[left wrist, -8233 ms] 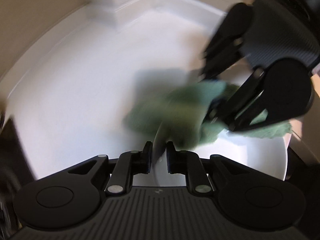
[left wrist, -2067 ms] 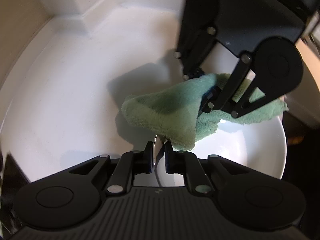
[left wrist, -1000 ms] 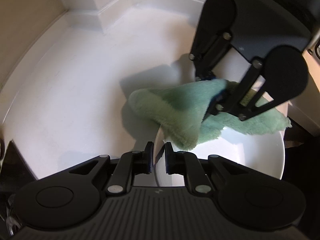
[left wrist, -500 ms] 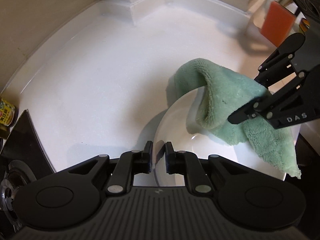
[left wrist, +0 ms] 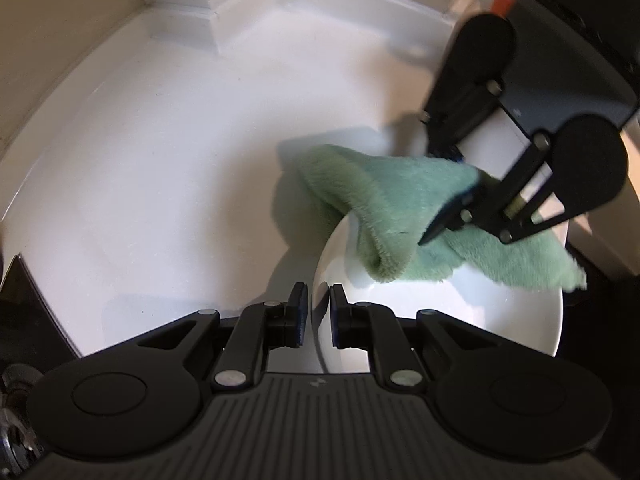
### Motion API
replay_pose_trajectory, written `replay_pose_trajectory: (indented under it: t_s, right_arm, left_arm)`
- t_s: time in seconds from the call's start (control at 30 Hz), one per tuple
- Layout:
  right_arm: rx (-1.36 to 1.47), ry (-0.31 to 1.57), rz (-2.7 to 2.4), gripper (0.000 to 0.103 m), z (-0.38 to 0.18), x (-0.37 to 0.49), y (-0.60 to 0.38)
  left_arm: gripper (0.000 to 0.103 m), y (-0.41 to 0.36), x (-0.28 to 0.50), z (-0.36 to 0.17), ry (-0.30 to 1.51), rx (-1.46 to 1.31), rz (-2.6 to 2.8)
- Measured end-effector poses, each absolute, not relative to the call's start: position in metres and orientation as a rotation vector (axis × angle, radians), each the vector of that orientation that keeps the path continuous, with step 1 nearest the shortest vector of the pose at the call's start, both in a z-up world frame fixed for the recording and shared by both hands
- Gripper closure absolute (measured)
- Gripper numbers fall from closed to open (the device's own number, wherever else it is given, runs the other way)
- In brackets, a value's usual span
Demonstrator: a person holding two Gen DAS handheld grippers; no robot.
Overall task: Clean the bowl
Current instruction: 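Hold the bowl with the left gripper while the right gripper wipes the towel across the bowl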
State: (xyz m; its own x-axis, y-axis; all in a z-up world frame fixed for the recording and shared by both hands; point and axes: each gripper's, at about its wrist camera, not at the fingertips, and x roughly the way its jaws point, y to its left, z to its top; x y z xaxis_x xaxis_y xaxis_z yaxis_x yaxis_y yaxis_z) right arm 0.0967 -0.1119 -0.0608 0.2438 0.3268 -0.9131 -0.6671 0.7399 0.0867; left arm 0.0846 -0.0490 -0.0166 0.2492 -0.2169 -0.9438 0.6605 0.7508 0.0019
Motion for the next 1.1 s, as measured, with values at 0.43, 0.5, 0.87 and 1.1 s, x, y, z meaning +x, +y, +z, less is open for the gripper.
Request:
replay_pose_trajectory:
  t_s: [0.43, 0.5, 0.87, 1.1]
  right_arm:
    - [0.084, 1.136, 0.242, 0.09, -0.063, 0.06, -0.127]
    - [0.119, 1.132, 0.204, 0.089, -0.065, 0.047, -0.128]
    - [0.112, 1.077, 0.107, 0.087, -0.077, 0.021, -0.12]
    - [-0.038, 1.102, 0.142, 0.081, -0.072, 0.05, -0.11]
  left_arm:
    - [0.091, -0.051, 0.065, -0.018, 1.125, 0.38, -0.462]
    - [0.092, -0.046, 0.063, -0.019, 1.122, 0.349, -0.487]
    - [0.096, -0.037, 0.053, -0.022, 1.112, 0.368, -0.617]
    - [0.093, -0.039, 0.048, -0.024, 1.095, 0.352, -0.563]
